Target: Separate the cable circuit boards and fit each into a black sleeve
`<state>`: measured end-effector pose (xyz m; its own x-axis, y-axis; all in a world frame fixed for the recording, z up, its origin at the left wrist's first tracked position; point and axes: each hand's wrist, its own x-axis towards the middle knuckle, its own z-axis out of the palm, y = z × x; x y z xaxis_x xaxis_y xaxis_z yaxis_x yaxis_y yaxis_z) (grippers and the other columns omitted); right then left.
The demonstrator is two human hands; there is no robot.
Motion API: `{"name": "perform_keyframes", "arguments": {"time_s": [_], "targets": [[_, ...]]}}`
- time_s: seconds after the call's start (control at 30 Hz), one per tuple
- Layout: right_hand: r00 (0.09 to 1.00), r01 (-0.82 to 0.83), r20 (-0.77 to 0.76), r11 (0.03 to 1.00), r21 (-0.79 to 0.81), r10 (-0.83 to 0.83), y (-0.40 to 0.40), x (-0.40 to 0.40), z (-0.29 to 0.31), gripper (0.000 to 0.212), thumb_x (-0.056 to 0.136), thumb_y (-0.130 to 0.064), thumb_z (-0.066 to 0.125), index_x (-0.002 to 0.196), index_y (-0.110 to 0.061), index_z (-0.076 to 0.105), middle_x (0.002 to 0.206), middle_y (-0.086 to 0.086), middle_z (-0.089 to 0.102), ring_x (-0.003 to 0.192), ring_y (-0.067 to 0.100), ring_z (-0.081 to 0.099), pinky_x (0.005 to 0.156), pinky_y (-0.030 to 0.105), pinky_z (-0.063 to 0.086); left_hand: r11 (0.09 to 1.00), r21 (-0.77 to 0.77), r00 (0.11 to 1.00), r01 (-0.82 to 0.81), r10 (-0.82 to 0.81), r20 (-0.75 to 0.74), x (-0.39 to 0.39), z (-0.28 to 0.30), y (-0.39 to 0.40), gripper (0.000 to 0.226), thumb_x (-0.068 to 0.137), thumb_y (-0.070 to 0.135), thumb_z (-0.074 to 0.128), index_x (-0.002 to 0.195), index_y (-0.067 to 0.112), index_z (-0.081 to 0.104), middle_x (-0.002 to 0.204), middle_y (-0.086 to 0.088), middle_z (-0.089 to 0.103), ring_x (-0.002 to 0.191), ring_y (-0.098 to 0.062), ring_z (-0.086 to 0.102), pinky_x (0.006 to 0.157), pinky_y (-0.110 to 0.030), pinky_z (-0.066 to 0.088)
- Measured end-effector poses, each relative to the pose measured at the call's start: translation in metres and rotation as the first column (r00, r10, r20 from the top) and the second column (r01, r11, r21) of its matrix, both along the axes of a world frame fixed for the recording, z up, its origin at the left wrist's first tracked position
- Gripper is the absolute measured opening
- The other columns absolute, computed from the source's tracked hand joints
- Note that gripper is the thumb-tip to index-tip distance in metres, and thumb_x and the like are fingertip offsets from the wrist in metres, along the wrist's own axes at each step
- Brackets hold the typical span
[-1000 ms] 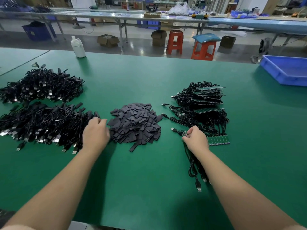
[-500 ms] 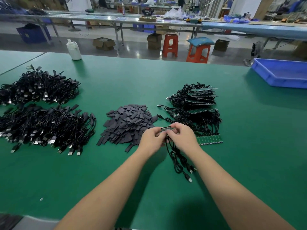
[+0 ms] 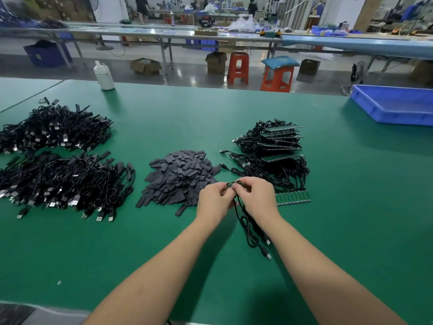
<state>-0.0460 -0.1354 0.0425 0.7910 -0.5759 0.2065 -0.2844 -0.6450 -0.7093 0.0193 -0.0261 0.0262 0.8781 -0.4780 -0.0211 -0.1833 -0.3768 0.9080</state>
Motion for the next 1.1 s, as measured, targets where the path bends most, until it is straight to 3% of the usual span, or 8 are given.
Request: {"name": "perform_keyframes", "arguments": {"time_s": [0.33,0.43,0.57,0.67,0.73,0.8,0.9,1.1], "targets": [[0.985,0.164,-0.038,0.978,-0.127,-0.17,-0.027,-0.002,-0.011,0.023,0.096,-0.032,0.061,0.113,-0.02,0.072,0.101,0.004,0.059,0.089,0.021,0.056,0.073,0.033,0.047,0.999,0.045,0.995,-0.02,0.016,0.1,0.002,0.004,0.009,0.03,0.093,0.031,0.058,0.071,0.012,0.063,0.065,0.0,0.069,0.071,-0.026,0.069,0.07,-0.038,0.057],[0.977,0.194,-0.099,0.979,0.063,-0.187,-0.049,0.001,-0.013,0.033,0.099,-0.026,0.057,0.13,-0.016,0.062,0.086,0.001,0.056,0.067,0.013,0.051,0.059,0.027,0.039,0.999,0.039,0.991,0.016,-0.021,0.132,0.006,0.011,0.023,0.035,0.09,0.039,0.063,0.06,0.024,0.056,0.053,0.012,0.051,0.053,-0.011,0.051,0.052,-0.022,0.039],[0.971,0.235,-0.086,0.961,0.143,-0.224,-0.053,0.005,-0.013,0.042,0.099,-0.02,0.055,0.14,-0.015,0.051,0.1,-0.001,0.063,0.083,0.014,0.06,0.076,0.033,0.049,0.991,-0.077,0.994,0.105,-0.104,0.019,0.01,0.021,0.033,0.021,0.09,0.031,0.066,0.072,0.02,0.068,0.06,0.005,0.053,0.056,-0.013,0.042,0.057,-0.027,0.038],[0.999,0.0,-0.031,0.95,0.313,0.01,-0.025,0.007,-0.01,0.027,0.102,-0.031,0.048,0.124,-0.023,0.062,0.102,-0.008,0.07,0.085,0.005,0.063,0.085,0.033,0.054,0.982,-0.176,0.994,0.07,-0.082,-0.067,0.01,0.025,0.034,0.008,0.089,0.017,0.066,0.086,0.02,0.073,0.065,0.0,0.06,0.056,-0.013,0.051,0.057,-0.028,0.042],[0.974,-0.184,0.011,0.762,0.621,0.226,0.0,0.005,-0.008,0.028,0.105,-0.037,0.042,0.113,-0.025,0.066,0.1,-0.003,0.075,0.09,0.01,0.07,0.091,0.033,0.055,0.975,-0.221,0.989,0.001,-0.033,-0.143,0.012,0.024,0.034,0.006,0.087,0.013,0.068,0.09,0.017,0.071,0.067,-0.002,0.062,0.055,-0.012,0.056,0.052,-0.025,0.042],[0.951,-0.252,0.067,0.629,0.735,0.302,0.017,0.003,-0.014,0.028,0.104,-0.033,0.046,0.115,-0.018,0.068,0.1,0.005,0.076,0.083,0.019,0.071,0.076,0.027,0.058,0.973,-0.224,0.978,-0.062,0.014,-0.21,0.015,0.019,0.036,0.004,0.085,0.01,0.069,0.088,0.013,0.07,0.07,-0.003,0.066,0.058,-0.012,0.06,0.05,-0.02,0.041],[0.968,-0.221,0.063,0.702,0.678,0.244,0.033,-0.001,-0.024,0.026,0.098,-0.016,0.06,0.122,-0.008,0.067,0.103,0.019,0.073,0.062,0.014,0.056,0.052,0.019,0.042,0.984,-0.149,0.971,-0.097,0.061,-0.23,0.022,0.008,0.046,0.006,0.085,0.013,0.069,0.08,0.012,0.072,0.073,0.001,0.069,0.065,-0.011,0.057,0.061,-0.021,0.044],[0.978,-0.154,0.019,0.664,0.732,0.206,0.042,0.0,-0.043,0.024,0.096,-0.012,0.062,0.118,-0.005,0.068,0.098,0.007,0.076,0.044,0.0,0.043,0.042,0.01,0.033,0.993,-0.115,0.953,-0.006,-0.029,-0.302,0.027,-0.017,0.066,0.006,0.089,0.017,0.071,0.088,0.012,0.075,0.065,0.013,0.066,0.054,0.002,0.049,0.052,-0.013,0.037]]}}
